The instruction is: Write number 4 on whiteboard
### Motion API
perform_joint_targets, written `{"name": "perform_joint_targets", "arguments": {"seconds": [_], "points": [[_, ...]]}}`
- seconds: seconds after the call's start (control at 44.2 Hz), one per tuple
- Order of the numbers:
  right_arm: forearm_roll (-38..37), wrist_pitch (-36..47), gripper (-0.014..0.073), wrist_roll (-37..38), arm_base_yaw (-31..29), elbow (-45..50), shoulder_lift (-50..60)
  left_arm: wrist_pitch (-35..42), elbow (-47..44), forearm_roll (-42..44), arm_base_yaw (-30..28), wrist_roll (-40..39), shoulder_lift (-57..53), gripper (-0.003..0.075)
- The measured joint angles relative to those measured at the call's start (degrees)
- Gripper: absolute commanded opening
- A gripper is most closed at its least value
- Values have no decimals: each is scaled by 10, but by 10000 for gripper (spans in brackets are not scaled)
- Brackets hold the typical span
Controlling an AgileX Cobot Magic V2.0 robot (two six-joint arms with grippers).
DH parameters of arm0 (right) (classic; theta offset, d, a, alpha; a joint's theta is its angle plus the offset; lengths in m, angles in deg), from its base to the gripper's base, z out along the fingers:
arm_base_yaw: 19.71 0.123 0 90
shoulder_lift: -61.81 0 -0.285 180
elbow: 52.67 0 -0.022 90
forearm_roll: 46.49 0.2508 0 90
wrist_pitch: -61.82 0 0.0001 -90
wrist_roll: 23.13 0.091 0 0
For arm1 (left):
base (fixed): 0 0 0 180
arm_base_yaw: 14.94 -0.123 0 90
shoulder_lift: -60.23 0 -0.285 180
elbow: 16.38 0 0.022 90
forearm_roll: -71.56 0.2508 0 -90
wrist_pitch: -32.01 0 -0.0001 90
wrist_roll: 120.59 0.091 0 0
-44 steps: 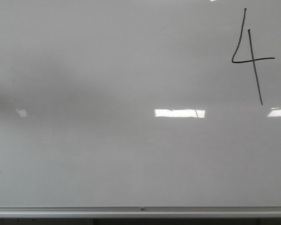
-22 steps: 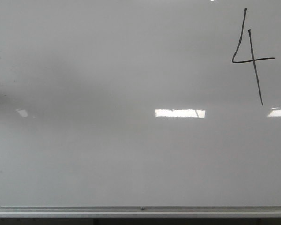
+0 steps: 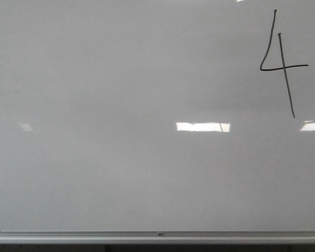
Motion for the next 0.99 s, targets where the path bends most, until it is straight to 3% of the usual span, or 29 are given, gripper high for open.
{"name": "perform_joint_targets", "arguments": {"seconds": [0.181, 0.249, 0.497, 0.995], "points": [[0, 0, -68, 0, 0, 0, 0, -60, -11, 0, 0, 0, -134, 36], [1, 0, -68, 0, 0, 0, 0, -72, -11, 0, 0, 0, -166, -20], [1, 0, -68, 0, 0, 0, 0, -85, -11, -4, 0, 0, -239, -20], [1, 0, -68, 0, 0, 0, 0, -88, -11, -4, 0, 0, -248, -20]]}}
